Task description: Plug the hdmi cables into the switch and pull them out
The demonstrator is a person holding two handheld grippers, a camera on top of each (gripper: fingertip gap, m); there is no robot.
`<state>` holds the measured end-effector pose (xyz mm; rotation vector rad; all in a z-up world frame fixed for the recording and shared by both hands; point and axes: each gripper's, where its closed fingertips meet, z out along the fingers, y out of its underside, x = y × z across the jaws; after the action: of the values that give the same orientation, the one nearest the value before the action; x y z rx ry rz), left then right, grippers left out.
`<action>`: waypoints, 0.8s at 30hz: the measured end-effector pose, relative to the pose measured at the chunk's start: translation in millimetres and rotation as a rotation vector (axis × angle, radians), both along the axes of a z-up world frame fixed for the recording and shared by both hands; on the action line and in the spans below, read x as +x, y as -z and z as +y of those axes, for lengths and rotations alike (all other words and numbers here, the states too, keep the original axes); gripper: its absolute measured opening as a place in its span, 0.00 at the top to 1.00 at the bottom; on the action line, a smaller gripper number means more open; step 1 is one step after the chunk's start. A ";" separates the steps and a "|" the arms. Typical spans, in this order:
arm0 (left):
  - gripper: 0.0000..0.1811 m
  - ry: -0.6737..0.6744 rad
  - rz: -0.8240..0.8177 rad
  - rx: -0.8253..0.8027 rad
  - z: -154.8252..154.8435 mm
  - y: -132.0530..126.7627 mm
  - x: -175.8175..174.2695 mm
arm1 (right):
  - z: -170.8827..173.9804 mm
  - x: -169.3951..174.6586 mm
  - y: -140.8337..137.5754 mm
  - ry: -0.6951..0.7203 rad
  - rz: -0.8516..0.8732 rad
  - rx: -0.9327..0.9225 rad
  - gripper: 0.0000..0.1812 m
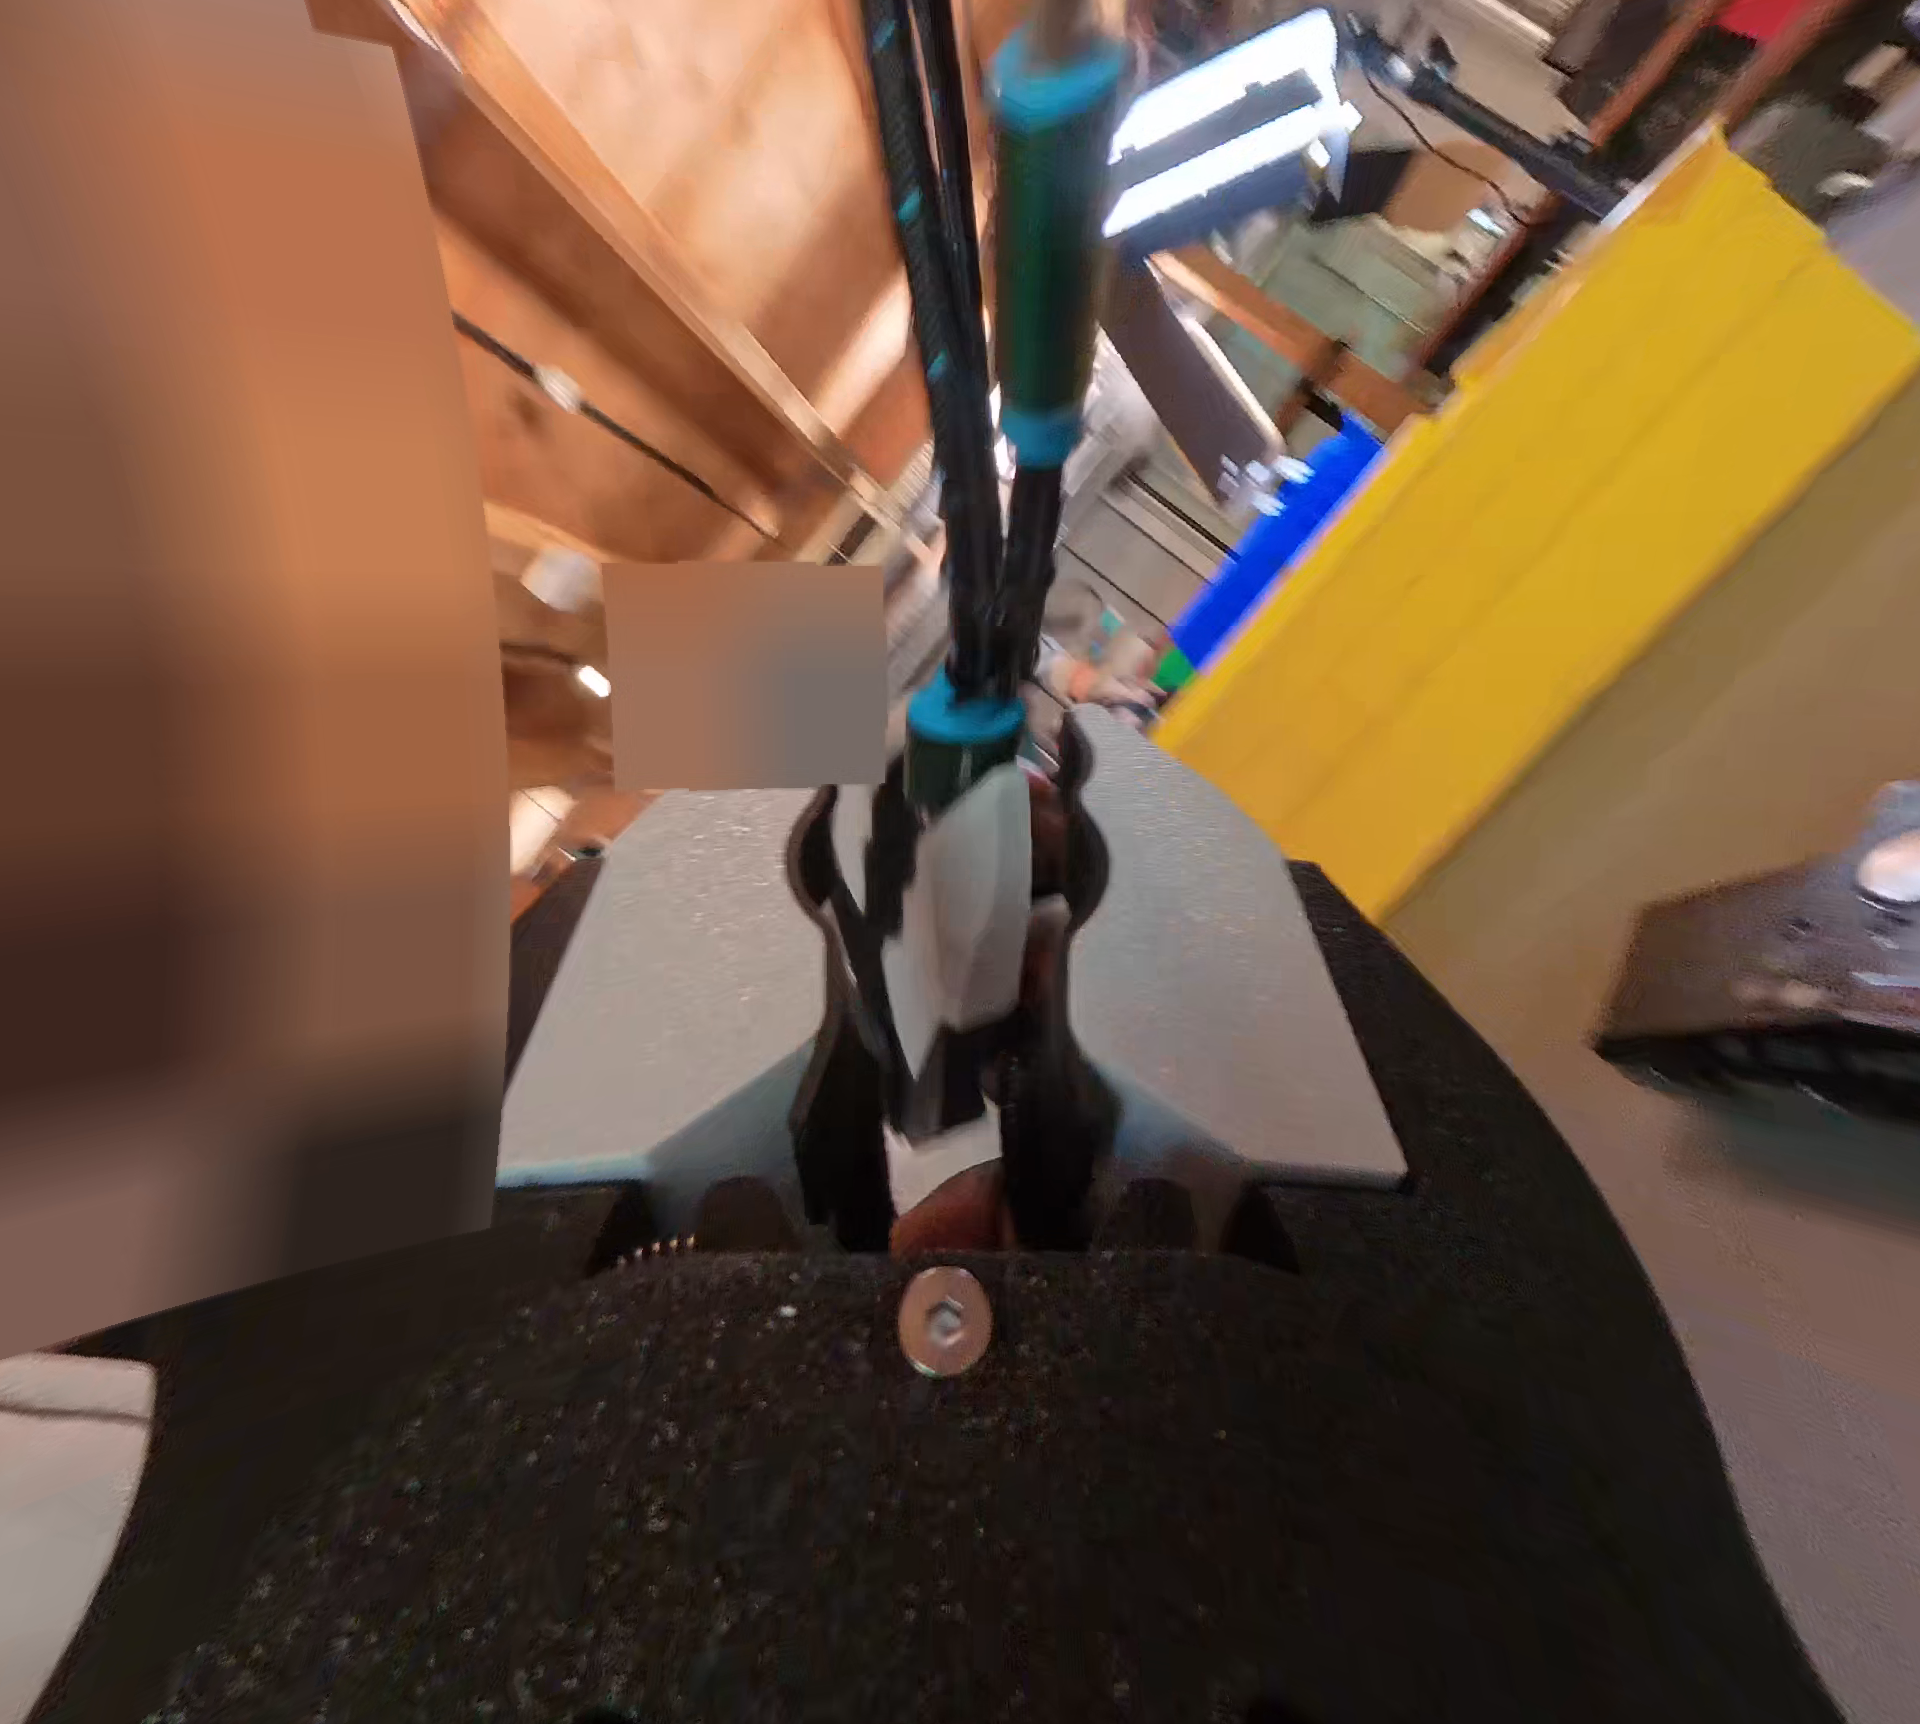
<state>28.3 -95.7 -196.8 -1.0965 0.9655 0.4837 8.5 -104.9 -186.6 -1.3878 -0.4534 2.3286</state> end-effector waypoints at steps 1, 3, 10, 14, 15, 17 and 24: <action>0.93 0.007 0.013 0.007 0.7 -0.6 4.0 | 4.5 0.4 -4.1 -0.008 0.047 -0.043 0.85; 0.93 -0.001 0.017 0.011 2.3 -1.7 5.8 | 5.4 0.4 -6.4 -0.017 0.072 -0.012 0.88; 0.89 0.053 -0.160 -0.055 -1.2 -6.3 7.2 | 19.3 11.7 -7.3 0.105 0.044 0.079 0.88; 0.92 0.062 -0.151 -0.082 1.1 -2.5 11.7 | 19.9 14.9 -8.2 0.107 0.046 0.077 0.88; 0.91 0.063 -0.156 -0.090 1.6 -2.0 11.7 | 21.2 16.5 -9.7 0.117 0.050 0.082 0.88; 0.87 0.047 -0.179 -0.155 6.5 3.8 4.1 | 28.8 24.9 -15.9 0.182 0.055 0.122 0.88; 0.66 0.016 -0.032 -0.883 12.4 92.8 -36.7 | 53.9 73.3 -39.6 0.336 0.111 0.163 0.88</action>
<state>-8.4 -83.3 -289.6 -1.8706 1.1907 -0.0049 81.8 -51.0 -147.0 -1.1530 -0.3387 2.0350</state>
